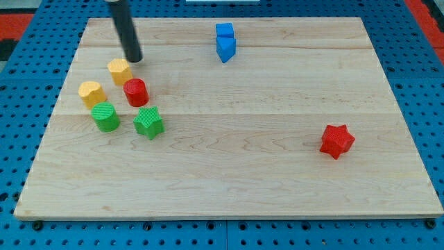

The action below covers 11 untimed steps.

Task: Move the blue cube near to the red circle

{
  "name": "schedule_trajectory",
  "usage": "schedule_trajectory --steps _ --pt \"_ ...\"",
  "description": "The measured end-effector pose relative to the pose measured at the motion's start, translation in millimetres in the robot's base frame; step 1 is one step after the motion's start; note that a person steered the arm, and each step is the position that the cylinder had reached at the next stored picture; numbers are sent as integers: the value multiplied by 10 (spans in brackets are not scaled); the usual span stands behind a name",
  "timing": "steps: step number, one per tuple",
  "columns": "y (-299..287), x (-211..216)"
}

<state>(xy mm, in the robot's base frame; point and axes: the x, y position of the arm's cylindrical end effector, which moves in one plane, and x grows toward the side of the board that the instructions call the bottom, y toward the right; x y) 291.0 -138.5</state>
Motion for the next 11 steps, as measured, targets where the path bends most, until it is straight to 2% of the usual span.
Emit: schedule_trajectory --steps 1,2,3,4,5,6,7,8,9,10,11 --pt "636 -637" --pt "1255 -970" --pt "1520 -646" --pt "1199 -318" --pt "1199 -77" --pt "1510 -378" --pt "1890 -55" --pt "1352 202" --pt "785 225" --pt "544 339" --pt "772 439"
